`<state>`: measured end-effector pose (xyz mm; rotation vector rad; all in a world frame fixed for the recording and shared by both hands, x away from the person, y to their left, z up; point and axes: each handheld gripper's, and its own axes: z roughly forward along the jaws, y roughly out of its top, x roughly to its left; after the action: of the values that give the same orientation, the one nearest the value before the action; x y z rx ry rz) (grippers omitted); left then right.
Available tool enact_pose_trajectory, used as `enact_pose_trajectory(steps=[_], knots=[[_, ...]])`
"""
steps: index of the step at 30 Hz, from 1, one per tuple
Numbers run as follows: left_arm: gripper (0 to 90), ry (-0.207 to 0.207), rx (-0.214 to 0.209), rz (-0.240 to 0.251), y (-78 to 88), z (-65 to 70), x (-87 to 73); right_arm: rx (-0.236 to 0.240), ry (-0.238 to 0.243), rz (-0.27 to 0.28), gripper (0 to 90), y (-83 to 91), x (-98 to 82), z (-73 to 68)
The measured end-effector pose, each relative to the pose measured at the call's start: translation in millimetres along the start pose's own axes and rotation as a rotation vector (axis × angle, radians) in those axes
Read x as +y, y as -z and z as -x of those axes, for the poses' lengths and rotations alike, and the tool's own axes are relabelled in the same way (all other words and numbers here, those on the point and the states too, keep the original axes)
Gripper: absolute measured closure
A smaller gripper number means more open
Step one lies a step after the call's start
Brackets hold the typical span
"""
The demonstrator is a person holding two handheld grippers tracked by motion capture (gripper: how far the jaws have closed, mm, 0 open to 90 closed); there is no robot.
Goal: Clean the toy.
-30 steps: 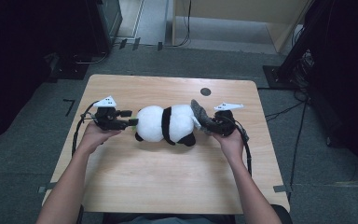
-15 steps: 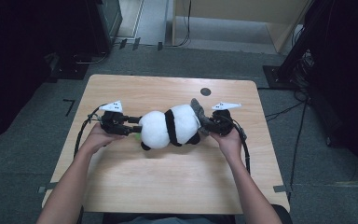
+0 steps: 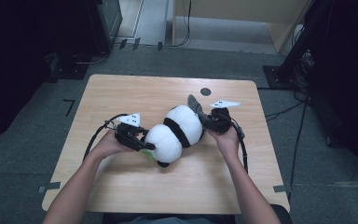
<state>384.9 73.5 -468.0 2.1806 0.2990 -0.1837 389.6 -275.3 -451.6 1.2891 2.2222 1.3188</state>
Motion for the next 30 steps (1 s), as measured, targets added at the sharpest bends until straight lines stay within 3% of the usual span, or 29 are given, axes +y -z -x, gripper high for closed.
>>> enact_pose_trajectory(steps=[3,7,10,15,16,21,25,30], knots=[[51.5,0.037,-0.024,0.017,-2.2,5.1,3.6,-0.016,-0.005,-0.005,78.4,2.1,3.8,0.5],[60.2,0.066,-0.017,0.097,3.6,11.4,8.0,-0.021,-0.026,0.012,77.7,8.6,7.6,6.6],[63.0,0.064,0.004,0.118,5.3,17.6,12.9,-0.022,-0.044,0.026,76.8,11.8,10.6,11.9],[65.1,0.047,0.099,0.177,10.7,25.7,17.7,-0.091,-0.035,0.027,76.4,18.3,15.9,17.5],[65.2,0.057,0.125,0.197,13.0,26.0,17.7,-0.111,-0.039,0.034,76.4,21.7,16.0,18.9],[65.4,0.117,0.22,0.295,25.3,22.0,18.1,-0.123,-0.065,0.078,76.5,41.6,14.2,22.0],[65.1,0.185,0.298,0.315,24.9,19.8,22.9,-0.098,-0.037,0.109,76.5,53.2,14.9,8.7],[64.1,0.24,0.349,0.306,17.0,20.4,25.2,-0.055,0.033,0.136,76.4,61.5,17.9,-21.5]])
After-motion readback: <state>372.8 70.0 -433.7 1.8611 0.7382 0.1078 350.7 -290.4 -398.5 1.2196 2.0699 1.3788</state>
